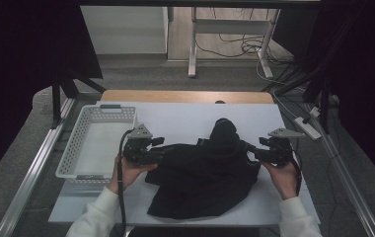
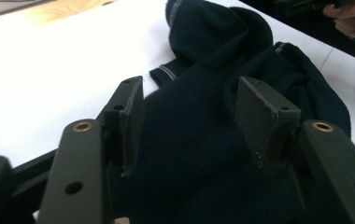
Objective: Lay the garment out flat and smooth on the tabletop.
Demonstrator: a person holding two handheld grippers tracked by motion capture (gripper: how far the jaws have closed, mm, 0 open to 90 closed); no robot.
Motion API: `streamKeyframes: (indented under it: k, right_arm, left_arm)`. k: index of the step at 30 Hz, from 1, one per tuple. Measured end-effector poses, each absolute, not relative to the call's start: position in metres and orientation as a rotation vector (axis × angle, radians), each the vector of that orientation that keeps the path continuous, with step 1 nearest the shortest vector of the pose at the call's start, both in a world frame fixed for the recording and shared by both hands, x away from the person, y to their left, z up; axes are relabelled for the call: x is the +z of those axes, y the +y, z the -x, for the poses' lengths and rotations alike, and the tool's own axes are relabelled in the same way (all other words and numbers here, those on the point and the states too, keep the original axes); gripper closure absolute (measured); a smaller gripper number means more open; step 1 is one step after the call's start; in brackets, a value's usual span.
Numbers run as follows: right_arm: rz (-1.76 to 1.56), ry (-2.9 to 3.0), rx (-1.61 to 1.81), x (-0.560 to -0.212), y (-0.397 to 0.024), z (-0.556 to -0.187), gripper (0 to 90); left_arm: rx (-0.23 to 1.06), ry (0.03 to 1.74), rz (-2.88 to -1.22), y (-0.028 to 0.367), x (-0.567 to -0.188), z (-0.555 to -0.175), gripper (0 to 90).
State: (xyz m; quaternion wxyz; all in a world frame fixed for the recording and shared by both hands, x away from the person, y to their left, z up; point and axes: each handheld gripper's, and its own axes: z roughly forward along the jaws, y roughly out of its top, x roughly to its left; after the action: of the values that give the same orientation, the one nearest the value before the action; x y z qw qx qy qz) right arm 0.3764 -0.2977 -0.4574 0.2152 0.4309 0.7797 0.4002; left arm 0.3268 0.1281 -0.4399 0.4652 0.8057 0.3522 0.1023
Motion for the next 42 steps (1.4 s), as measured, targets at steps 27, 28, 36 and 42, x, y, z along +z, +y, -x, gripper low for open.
streamKeyframes:
  k: [27,28,36,42]
  right_arm:
    - [-1.184,2.365,0.825,-0.505,-0.299,-0.347,82.6]
    - [-1.193,2.356,0.825,-0.504,-0.305,-0.341,82.7]
    - [-1.285,2.279,0.851,-0.496,-0.347,-0.294,82.5]
    - [-1.268,2.293,0.864,-0.499,-0.346,-0.286,81.9]
  left_arm:
    - [0.23,0.834,-2.021,0.114,-0.446,-0.329,42.7]
    - [0.228,0.834,-2.019,0.114,-0.446,-0.329,42.7]
    - [0.226,0.819,-2.021,0.11,-0.444,-0.33,42.8]
    - [0.221,0.807,-2.03,0.104,-0.444,-0.331,42.6]
